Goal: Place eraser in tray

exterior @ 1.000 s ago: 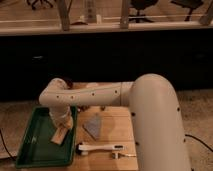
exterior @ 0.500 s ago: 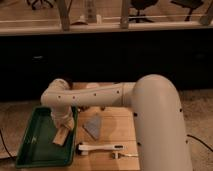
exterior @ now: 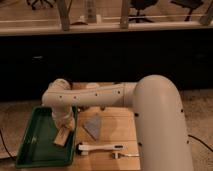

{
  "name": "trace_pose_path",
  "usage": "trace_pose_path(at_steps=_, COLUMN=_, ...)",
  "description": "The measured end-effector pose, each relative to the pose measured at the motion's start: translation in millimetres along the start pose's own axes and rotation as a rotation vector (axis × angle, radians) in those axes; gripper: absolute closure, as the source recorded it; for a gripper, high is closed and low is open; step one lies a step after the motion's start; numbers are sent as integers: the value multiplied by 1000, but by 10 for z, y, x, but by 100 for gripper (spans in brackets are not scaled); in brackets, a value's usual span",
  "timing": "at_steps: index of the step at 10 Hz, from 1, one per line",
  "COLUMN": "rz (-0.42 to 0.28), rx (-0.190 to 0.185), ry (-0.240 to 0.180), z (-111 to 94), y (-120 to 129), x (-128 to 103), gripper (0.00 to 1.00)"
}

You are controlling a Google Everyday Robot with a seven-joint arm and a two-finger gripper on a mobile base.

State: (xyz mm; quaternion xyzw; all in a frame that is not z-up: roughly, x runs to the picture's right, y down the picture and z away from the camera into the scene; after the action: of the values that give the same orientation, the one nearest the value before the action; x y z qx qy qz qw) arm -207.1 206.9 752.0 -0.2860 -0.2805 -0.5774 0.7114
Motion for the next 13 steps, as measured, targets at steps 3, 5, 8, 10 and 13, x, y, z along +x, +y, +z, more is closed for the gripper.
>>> trace_pose_path(at_steps=3, rz=-16, rx=1, ry=-4, z=-3, y=5, x=-8, gripper=99)
trace_pose_path(at_steps=5, rz=-24, rx=0, ry=-8, z=1, y=23, x=-5, gripper=99)
trace_pose_path(at_steps=8, rz=-35, rx=-1, ry=-11, z=1, y=36, x=-10, gripper=99)
trace_pose_path(at_steps=10, rz=-37, rx=0, ry=-12, z=-4, y=39, x=-7, gripper=99)
trace_pose_path(at_steps=13, rz=-45, rx=-2, ry=-16, z=-13, y=50, x=-2, gripper=99)
